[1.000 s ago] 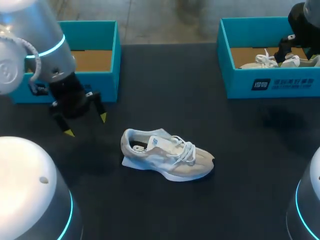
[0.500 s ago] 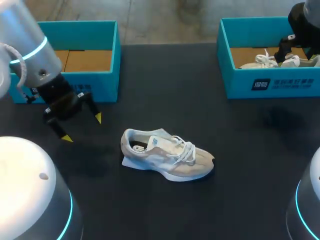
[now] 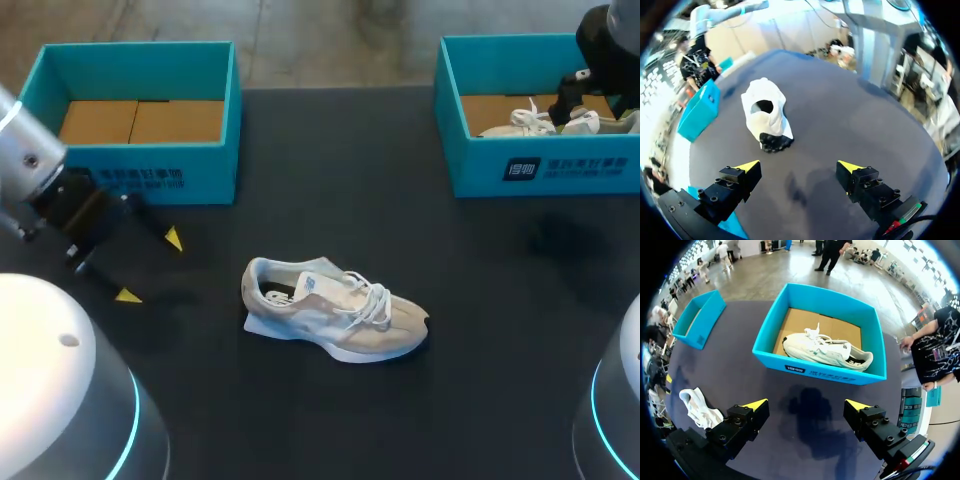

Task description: Take the shoe out of the shoebox, open the shoe tongue, remove and reinsert the insole, then place the shoe into the shoebox

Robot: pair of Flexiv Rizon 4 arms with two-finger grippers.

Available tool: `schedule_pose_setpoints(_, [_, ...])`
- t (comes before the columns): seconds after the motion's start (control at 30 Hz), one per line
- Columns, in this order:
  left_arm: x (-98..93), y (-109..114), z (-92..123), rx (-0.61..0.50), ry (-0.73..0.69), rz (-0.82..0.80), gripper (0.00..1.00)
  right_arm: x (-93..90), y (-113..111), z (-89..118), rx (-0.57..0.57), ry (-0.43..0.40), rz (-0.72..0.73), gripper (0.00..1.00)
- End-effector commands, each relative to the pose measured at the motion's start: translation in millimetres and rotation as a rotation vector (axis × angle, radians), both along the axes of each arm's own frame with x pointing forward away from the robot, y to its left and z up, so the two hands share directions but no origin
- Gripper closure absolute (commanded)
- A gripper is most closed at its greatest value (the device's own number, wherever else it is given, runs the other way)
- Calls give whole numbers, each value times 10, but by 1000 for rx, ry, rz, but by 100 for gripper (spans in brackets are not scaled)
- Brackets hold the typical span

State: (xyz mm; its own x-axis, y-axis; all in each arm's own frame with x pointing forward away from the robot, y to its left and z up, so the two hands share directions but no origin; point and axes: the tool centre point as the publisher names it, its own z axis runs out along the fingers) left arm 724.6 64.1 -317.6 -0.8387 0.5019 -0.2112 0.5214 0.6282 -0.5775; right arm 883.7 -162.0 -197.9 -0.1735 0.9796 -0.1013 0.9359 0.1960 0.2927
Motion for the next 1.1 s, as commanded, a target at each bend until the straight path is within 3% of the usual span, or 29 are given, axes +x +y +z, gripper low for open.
schedule_pose_setpoints(0.03, [-53, 83, -127, -106, -24, 100, 0, 0, -7, -5, 2, -1, 2, 0])
schedule_pose_setpoints(0.67, [-101, 130, -326, -301, 192, 303, 0, 0, -7, -5, 2, -1, 2, 0])
schedule_pose_setpoints(1.1, [-31, 227, -618, -412, 275, 499, 0, 0, -7, -5, 2, -1, 2, 0])
